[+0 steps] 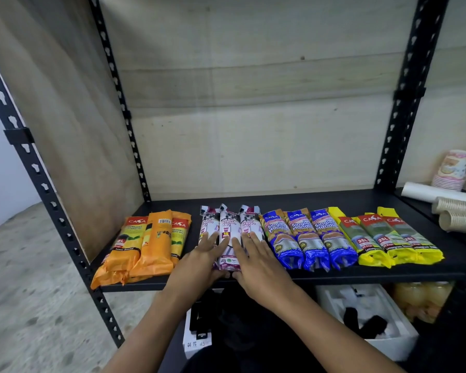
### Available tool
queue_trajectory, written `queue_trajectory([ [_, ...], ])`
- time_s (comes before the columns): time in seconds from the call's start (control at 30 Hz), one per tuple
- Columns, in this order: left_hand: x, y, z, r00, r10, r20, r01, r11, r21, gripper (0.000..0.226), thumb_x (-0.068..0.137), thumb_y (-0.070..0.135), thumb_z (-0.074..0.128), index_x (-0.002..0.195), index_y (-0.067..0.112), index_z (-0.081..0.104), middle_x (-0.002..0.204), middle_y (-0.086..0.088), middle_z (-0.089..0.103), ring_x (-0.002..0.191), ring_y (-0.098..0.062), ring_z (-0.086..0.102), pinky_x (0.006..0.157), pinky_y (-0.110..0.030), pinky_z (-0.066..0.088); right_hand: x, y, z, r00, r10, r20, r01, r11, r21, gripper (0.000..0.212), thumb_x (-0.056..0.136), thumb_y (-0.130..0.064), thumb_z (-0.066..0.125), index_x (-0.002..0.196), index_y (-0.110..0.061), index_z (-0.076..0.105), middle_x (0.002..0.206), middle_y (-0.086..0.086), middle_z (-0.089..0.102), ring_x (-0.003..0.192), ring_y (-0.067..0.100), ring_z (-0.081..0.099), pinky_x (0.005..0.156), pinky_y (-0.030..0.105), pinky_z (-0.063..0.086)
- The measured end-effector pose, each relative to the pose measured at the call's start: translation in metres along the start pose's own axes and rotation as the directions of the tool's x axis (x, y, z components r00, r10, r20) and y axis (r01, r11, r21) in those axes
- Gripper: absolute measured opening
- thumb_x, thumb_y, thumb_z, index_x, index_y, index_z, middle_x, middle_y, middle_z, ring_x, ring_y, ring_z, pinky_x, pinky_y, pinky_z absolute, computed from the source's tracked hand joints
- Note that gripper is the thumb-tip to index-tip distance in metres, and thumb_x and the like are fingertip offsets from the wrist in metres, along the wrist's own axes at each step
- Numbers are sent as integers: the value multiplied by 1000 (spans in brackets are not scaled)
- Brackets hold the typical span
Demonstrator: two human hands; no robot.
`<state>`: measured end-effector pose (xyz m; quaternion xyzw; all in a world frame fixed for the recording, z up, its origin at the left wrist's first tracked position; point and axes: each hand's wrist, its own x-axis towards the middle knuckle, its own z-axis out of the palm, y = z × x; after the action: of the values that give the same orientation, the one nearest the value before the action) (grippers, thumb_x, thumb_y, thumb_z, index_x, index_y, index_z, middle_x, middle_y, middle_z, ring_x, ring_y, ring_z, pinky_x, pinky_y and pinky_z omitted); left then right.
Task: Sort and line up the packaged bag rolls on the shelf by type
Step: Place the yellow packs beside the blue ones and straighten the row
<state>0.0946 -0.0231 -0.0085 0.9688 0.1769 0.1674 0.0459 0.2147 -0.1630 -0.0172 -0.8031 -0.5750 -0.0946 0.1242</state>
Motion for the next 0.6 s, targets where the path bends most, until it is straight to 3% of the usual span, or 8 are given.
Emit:
queue_trajectory([
  [0.07,-3,0,2,999,-15,-41,14,1000,-26,83,85,39,74,152,40,26,165,-4,8,148,-23,23,105,-38,46,-1,1,1,1000,5,-24,-5,1000,6,74,100,-32,48,157,-12,6,164,18,5,151,34,-5,122,48,5],
  [0.13,-6,-1,4,998,-38,-57,35,998,-61,82,85,41,73,150,47,25,165,-6,-6,151,-27,5,109,-38,39,-3,-1,2,999,19,-36,-18,1000,9,74,99,-30,48,157,-11,6,163,18,5,151,35,-5,122,49,6],
  [0.2,-6,0,3,998,-62,-33,58,992,-115,81,85,42,73,148,52,23,165,-8,-7,151,-31,-3,113,-41,32,-4,-4,2,998,33,-45,-33,999,-1,74,98,-29,48,157,-10,6,163,20,6,150,38,-3,122,50,6],
  [0.33,-2,-1,-4,998,-56,28,59,991,-121,80,84,46,72,148,51,26,164,-11,9,147,-30,23,109,-39,38,-5,-4,0,998,49,-45,-49,999,-5,75,98,-33,46,157,-12,4,163,19,6,150,36,-2,122,48,6],
  [0.6,-2,-1,-5,997,-39,65,39,999,-7,79,90,46,65,151,52,13,165,-8,2,149,-29,18,108,-38,40,-5,0,0,998,36,-48,-37,999,-28,74,100,-36,46,157,-13,5,163,18,7,150,37,1,122,48,7],
])
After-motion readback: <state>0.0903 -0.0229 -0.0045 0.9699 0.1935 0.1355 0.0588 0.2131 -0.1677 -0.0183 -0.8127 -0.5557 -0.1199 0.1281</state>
